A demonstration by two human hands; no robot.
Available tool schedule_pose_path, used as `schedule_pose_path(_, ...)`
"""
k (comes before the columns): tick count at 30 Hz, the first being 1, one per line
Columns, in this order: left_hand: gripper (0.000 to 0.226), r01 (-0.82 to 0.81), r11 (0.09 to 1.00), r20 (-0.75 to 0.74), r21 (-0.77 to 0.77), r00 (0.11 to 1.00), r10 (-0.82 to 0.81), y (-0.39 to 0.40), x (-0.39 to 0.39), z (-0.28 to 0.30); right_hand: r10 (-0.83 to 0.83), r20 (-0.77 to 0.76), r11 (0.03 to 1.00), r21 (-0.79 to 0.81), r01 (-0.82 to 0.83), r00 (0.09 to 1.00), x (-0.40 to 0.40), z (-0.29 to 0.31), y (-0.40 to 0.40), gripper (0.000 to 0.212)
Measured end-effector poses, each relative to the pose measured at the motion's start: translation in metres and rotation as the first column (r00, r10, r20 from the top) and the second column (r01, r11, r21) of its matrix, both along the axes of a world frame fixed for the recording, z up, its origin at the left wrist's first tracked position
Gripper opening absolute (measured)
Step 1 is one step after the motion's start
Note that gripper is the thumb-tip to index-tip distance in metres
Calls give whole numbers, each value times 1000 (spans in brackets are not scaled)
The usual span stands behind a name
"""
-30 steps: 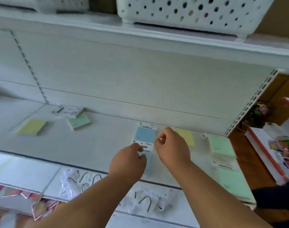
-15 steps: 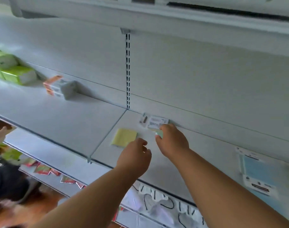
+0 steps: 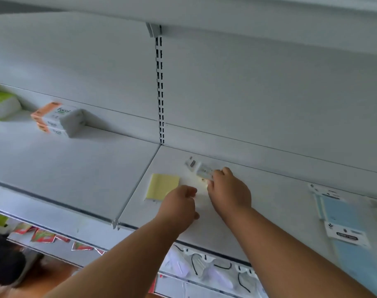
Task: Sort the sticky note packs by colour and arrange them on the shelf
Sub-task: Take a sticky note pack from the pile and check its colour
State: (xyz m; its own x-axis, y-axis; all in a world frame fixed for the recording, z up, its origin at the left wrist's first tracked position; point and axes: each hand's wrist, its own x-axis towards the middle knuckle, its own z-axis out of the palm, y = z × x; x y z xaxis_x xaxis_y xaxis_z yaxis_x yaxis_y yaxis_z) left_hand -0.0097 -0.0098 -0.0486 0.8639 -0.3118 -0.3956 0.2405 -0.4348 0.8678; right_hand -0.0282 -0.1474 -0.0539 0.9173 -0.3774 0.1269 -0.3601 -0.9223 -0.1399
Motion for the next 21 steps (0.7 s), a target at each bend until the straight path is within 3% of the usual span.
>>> schedule_pose_path(2, 31, -32, 998, -16, -63, 999, 31, -4, 0, 2, -110, 201, 985, 153, 80, 973, -11, 9, -2, 24)
schedule_pose_path(4, 27, -70, 985, -51, -160, 997, 62, -10, -3, 6, -259, 322, 904, 413, 111, 911, -24, 21, -4, 25)
schedule_pose_path(6, 20, -74, 964, -94, -257, 994, 51, -17, -10, 12, -342, 308, 786, 611, 91, 888, -38, 29, -7, 24)
schedule_pose_path(9, 12, 35, 961, -51, -273, 997, -51, -31, -28, 16, -397, 222, 658, 745, 108, 891, -66, 36, -20, 23)
schedule_pose_path(12, 14, 127, 966, -34, -226, 990, -138, -42, -48, 16, -430, 158, 648, 740, 182, 889, -100, 41, -43, 22)
schedule_pose_path(17, 12, 319, 944, 8, -85, 948, -320, -79, -93, 18, -501, 186, 636, 741, 215, 845, -159, 48, -95, 20)
schedule_pose_path(21, 5, 387, 921, 83, -36, 920, -383, -131, -143, 21, -530, 186, 686, 667, 290, 827, -218, 41, -144, 20)
